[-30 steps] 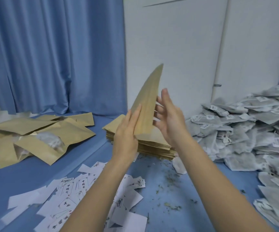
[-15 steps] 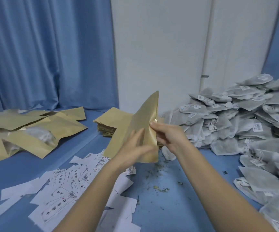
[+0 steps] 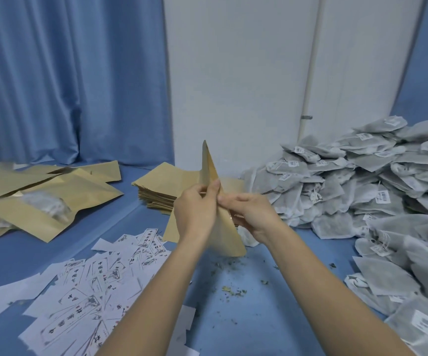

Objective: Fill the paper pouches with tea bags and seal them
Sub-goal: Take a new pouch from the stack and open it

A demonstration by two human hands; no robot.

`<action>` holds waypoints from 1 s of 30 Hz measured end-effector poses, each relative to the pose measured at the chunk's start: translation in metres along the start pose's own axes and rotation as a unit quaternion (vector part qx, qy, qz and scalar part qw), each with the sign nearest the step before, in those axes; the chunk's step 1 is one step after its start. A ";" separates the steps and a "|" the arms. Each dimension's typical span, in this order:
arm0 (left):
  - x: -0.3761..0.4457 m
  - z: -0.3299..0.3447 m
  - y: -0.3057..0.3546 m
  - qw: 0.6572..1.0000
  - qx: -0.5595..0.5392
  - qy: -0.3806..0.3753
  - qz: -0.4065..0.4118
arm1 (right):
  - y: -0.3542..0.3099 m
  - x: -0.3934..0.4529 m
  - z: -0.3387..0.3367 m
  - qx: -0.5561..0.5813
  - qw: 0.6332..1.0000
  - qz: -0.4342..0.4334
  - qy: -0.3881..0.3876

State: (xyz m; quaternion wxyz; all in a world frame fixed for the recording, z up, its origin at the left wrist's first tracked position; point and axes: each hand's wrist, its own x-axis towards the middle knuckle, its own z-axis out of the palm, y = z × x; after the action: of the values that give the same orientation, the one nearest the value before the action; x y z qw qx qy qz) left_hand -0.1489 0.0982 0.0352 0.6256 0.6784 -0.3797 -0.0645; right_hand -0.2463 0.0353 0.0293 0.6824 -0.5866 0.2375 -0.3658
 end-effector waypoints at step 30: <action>-0.021 0.032 0.060 0.872 0.398 -0.140 0.249 | -0.009 -0.014 -0.047 -0.367 0.843 -0.296 0.259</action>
State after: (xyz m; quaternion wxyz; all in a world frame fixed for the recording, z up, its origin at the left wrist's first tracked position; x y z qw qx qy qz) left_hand -0.2079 0.0892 0.0739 0.2379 0.7369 -0.6132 0.1560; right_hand -0.2922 0.0158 0.0269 0.1906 -0.7202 0.3380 -0.5751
